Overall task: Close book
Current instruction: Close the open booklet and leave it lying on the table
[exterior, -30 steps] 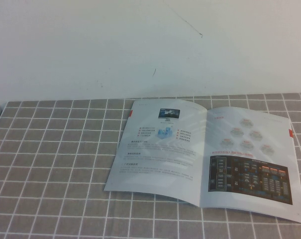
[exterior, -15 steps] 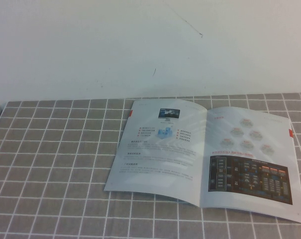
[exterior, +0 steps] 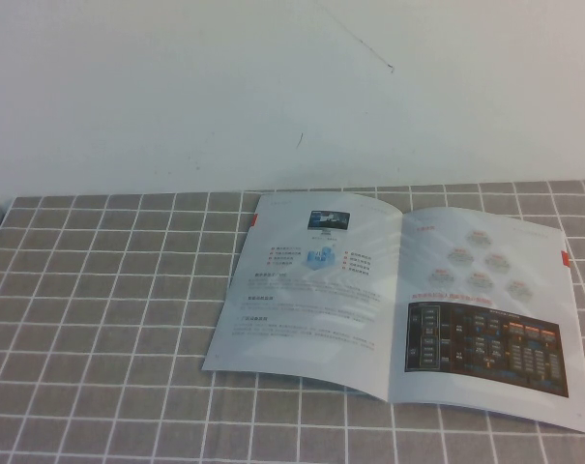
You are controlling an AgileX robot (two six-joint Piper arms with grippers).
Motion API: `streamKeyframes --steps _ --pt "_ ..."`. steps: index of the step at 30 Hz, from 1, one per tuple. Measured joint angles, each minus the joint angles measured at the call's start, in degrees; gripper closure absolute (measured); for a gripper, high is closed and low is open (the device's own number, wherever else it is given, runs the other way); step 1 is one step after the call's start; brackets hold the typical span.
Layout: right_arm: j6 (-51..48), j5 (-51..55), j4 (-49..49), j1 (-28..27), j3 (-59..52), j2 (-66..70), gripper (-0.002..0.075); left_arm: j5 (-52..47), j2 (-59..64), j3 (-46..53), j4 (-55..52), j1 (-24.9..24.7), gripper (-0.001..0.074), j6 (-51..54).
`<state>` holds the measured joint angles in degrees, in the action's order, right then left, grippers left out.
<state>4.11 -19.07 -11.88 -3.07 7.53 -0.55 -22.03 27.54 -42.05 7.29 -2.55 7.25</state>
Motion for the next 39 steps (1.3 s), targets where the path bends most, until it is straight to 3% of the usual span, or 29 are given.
streamKeyframes --steps 9,14,18,26,31,39 --pt "-2.82 32.7 4.84 0.0 21.93 14.03 0.0727 -6.7 12.75 -5.15 3.31 0.0 0.0739 1.06" --pt "-15.35 42.99 -1.04 0.0 30.23 26.52 0.0727 -5.29 21.42 -6.04 12.53 0.0 0.0739 2.44" --pt "-31.55 48.93 -12.97 0.0 34.59 39.13 0.0727 -1.3 28.96 -6.04 25.42 0.0 0.0739 12.83" --pt "-52.79 50.44 -30.64 0.0 38.26 63.4 0.0727 2.12 47.48 -7.42 43.79 0.0 0.0739 30.25" --pt "-61.71 49.75 -37.03 0.0 38.31 76.52 0.0727 0.94 57.07 -11.46 45.51 -1.83 0.0739 34.57" --pt "-69.09 48.42 -42.61 0.11 39.9 88.88 0.0727 8.59 69.95 -18.08 41.9 -11.59 0.0739 37.52"
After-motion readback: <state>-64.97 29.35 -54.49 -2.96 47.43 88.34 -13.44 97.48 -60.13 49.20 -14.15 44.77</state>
